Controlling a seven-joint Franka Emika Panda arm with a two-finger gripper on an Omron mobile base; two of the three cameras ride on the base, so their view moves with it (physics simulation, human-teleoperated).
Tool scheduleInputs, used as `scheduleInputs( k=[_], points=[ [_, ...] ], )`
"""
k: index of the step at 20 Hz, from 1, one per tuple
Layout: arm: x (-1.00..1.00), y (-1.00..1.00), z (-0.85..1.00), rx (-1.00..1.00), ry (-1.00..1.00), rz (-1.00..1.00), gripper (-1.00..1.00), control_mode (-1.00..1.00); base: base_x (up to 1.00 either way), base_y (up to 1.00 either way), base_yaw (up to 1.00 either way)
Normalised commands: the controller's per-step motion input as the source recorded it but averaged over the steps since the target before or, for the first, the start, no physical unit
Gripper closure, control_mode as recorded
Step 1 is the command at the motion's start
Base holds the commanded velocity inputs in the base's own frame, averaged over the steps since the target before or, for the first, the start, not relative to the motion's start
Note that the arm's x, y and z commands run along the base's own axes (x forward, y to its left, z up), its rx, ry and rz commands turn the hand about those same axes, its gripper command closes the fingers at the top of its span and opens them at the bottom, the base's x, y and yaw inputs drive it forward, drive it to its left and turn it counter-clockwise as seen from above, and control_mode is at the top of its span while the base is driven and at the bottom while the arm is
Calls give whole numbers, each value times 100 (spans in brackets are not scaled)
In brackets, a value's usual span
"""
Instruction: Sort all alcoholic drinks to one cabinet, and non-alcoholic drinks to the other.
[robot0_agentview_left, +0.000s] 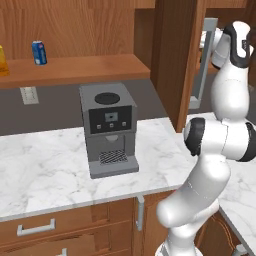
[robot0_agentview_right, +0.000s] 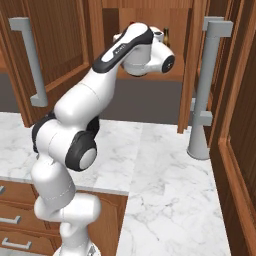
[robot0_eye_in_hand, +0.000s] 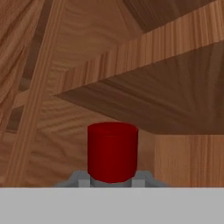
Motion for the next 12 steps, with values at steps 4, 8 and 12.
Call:
scheduleInputs(
  k=[4, 8, 12],
  points=[
    [5, 0, -17, 0, 0, 0, 100, -100, 0, 0, 0],
    [11, 0, -14, 0, 0, 0, 100, -100, 0, 0, 0],
    [19, 4, -11, 0, 0, 0, 100, -100, 0, 0, 0]
  ],
)
